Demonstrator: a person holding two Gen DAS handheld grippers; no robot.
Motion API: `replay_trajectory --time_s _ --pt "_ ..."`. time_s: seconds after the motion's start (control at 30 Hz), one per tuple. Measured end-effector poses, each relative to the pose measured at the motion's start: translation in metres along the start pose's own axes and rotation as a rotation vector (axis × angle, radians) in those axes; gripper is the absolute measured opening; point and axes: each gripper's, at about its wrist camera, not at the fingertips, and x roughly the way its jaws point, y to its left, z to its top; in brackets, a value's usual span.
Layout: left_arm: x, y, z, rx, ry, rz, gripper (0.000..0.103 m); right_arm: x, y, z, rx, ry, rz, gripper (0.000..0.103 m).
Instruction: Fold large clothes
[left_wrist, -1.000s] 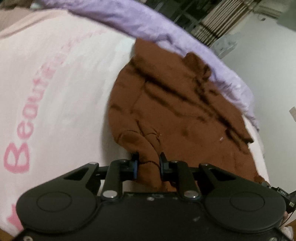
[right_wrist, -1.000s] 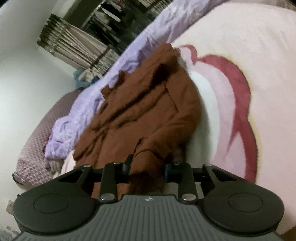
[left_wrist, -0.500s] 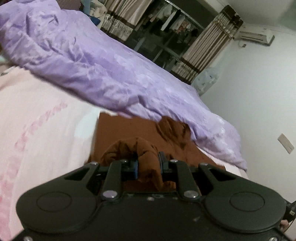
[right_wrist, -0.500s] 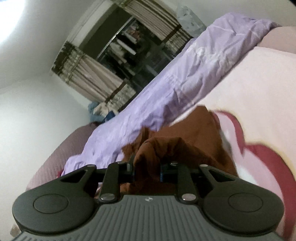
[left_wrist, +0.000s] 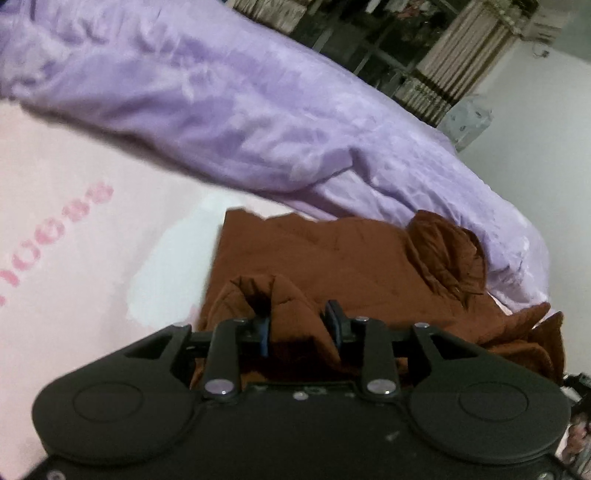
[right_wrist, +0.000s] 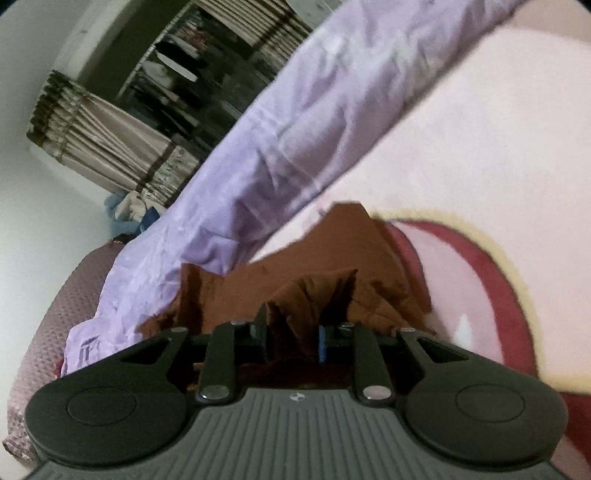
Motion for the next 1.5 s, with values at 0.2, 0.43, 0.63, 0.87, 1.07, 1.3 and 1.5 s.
replay_trajectory --time_s 0.2,0.43,0.63,0.87,1.07,1.3,1.5 --pt "-0.048 0.001 0.019 0.018 -0.055 -0.051 0.058 -0.022 0.008 0.017 -0.02 0.023 0.071 0.059" --pt "-0.109 0.001 0.021 0.113 -0.26 -0.001 0.089 -0.066 0.038 0.025 -0.257 -0.115 -0.035 0.086" --pt "-0.059 -0.004 -0.004 0.208 -0.153 0.115 0.089 -0.039 0.043 0.01 -0.384 -0.083 -0.178 0.086" --pt "-0.006 -0.005 -0.011 0.122 -0.079 0.104 0.087 -0.002 0.038 0.008 -0.36 -0.046 -0.214 0.084" --pt "-0.005 -0.013 -0.013 0.117 -0.091 0.119 0.022 -0.006 0.044 0.002 -0.359 -0.118 -0.234 0.022" --pt "-0.035 -0.007 0.002 0.053 -0.156 0.077 0.013 -0.015 0.064 0.012 -0.388 -0.159 -0.226 0.012" --pt "0.005 0.001 -0.011 0.046 -0.071 0.175 0.019 0.019 0.039 0.002 -0.364 -0.09 -0.317 0.012"
